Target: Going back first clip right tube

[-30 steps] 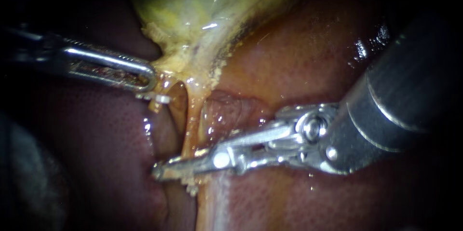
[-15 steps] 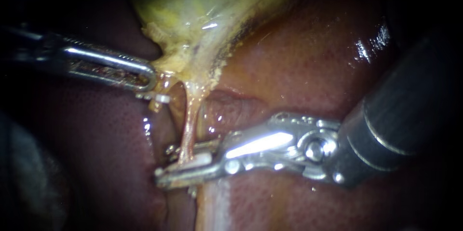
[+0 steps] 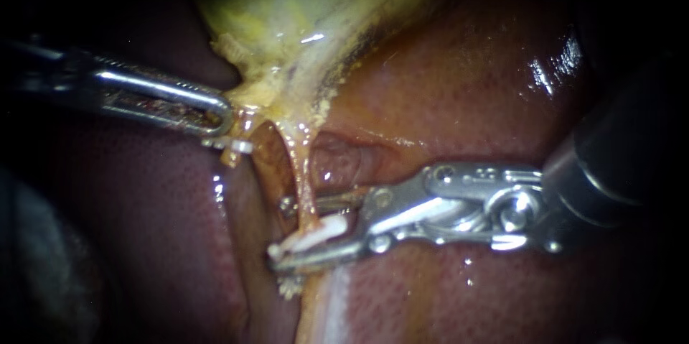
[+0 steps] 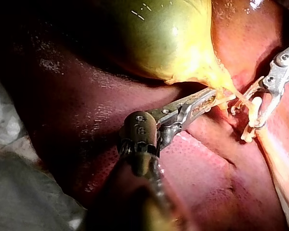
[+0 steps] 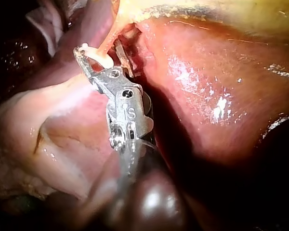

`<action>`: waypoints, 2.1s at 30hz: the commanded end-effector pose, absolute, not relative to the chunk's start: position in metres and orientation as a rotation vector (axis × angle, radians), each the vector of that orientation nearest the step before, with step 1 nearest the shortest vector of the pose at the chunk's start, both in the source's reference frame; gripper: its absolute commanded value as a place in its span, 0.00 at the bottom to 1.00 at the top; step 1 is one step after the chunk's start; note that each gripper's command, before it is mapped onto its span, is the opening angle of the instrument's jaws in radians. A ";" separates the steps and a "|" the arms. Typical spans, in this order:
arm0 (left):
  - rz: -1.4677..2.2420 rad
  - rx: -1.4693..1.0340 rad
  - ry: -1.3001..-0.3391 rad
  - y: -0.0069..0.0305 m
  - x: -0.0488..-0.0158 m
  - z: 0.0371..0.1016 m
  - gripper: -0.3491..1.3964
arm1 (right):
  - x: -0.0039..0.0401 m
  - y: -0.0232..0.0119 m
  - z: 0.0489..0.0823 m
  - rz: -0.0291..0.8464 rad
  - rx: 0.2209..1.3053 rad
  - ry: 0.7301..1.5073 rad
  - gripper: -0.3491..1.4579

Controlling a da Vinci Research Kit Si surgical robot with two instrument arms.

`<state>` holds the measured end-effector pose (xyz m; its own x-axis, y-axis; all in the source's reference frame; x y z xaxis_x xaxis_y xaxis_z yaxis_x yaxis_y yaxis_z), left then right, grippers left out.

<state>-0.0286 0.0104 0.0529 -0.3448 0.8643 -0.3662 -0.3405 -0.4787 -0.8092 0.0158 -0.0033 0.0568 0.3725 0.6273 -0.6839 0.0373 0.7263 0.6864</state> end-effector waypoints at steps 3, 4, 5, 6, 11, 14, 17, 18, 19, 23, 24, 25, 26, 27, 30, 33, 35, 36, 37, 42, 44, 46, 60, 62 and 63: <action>1.913 -1.040 -0.808 0.0104 -0.0286 0.0529 0.00 | 0.0142 -0.0032 0.0561 0.399 0.684 1.150 0.47; 1.913 -1.040 -0.808 0.0104 -0.0286 0.0529 0.00 | 0.0138 -0.0032 0.0560 0.393 0.682 1.152 0.47; 1.913 -1.040 -0.808 0.0104 -0.0286 0.0529 0.00 | 0.0135 -0.0033 0.0559 0.389 0.677 1.155 0.47; 1.913 -1.040 -0.808 0.0104 -0.0286 0.0529 0.00 | 0.0131 -0.0032 0.0558 0.385 0.673 1.157 0.47; 1.913 -1.040 -0.808 0.0104 -0.0286 0.0529 0.00 | 0.0120 -0.0028 0.0552 0.370 0.658 1.166 0.47; 1.913 -1.040 -0.808 0.0104 -0.0285 0.0529 0.00 | 0.0116 -0.0024 0.0550 0.355 0.626 1.178 0.47; 1.913 -1.040 -0.808 0.0104 -0.0285 0.0529 0.00 | 0.0111 -0.0022 0.0550 0.336 0.605 1.187 0.47; 1.913 -1.040 -0.808 0.0104 -0.0285 0.0529 0.00 | 0.0109 -0.0022 0.0551 0.333 0.600 1.192 0.47; 1.913 -1.040 -0.808 0.0104 -0.0285 0.0529 0.00 | 0.0107 -0.0021 0.0551 0.330 0.594 1.194 0.47; 1.913 -1.040 -0.808 0.0104 -0.0285 0.0529 0.00 | 0.0100 -0.0019 0.0553 0.328 0.583 1.188 0.47; 1.913 -1.040 -0.808 0.0104 -0.0285 0.0529 0.00 | 0.0100 -0.0019 0.0554 0.328 0.582 1.188 0.47; 1.913 -1.040 -0.808 0.0103 -0.0285 0.0529 0.00 | 0.0100 -0.0018 0.0555 0.329 0.582 1.188 0.47; 1.913 -1.040 -0.808 0.0103 -0.0285 0.0529 0.00 | 0.0100 -0.0018 0.0555 0.329 0.582 1.188 0.47; 1.913 -1.040 -0.808 0.0103 -0.0285 0.0529 0.00 | 0.0100 -0.0018 0.0555 0.329 0.582 1.188 0.47; 1.913 -1.040 -0.807 0.0103 -0.0285 0.0529 0.00 | 0.0103 -0.0020 0.0558 0.330 0.577 1.187 0.47; 1.913 -1.040 -0.806 0.0103 -0.0286 0.0530 0.00 | 0.0115 -0.0025 0.0565 0.317 0.587 1.185 0.47; 1.913 -1.040 -0.806 0.0102 -0.0287 0.0531 0.00 | 0.0128 -0.0030 0.0572 0.310 0.600 1.181 0.47; 1.913 -1.040 -0.806 0.0102 -0.0287 0.0531 0.00 | 0.0134 -0.0032 0.0575 0.313 0.611 1.174 0.47; 1.913 -1.040 -0.806 0.0102 -0.0287 0.0531 0.00 | 0.0140 -0.0035 0.0579 0.316 0.623 1.169 0.47; 1.913 -1.040 -0.805 0.0102 -0.0287 0.0531 0.00 | 0.0174 -0.0047 0.0599 0.344 0.680 1.175 0.47; 1.913 -1.040 -0.805 0.0102 -0.0287 0.0531 0.00 | 0.0183 -0.0050 0.0603 0.354 0.691 1.193 0.47; 1.913 -1.040 -0.805 0.0102 -0.0287 0.0531 0.00 | 0.0189 -0.0052 0.0605 0.368 0.709 1.212 0.47; 1.913 -1.040 -0.805 0.0102 -0.0287 0.0531 0.00 | 0.0181 -0.0061 0.0586 0.344 0.768 1.252 0.47; 1.913 -1.040 -0.805 0.0102 -0.0287 0.0531 0.00 | 0.0180 -0.0064 0.0581 0.333 0.778 1.252 0.47; 1.913 -1.040 -0.805 0.0102 -0.0287 0.0531 0.00 | 0.0180 -0.0067 0.0579 0.324 0.785 1.251 0.47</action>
<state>-0.0287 0.0102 0.0531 -0.3448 0.8638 -0.3674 -0.3412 -0.4800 -0.8082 0.0179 -0.0068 0.0578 0.3130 0.6165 -0.7225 0.1964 0.7023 0.6843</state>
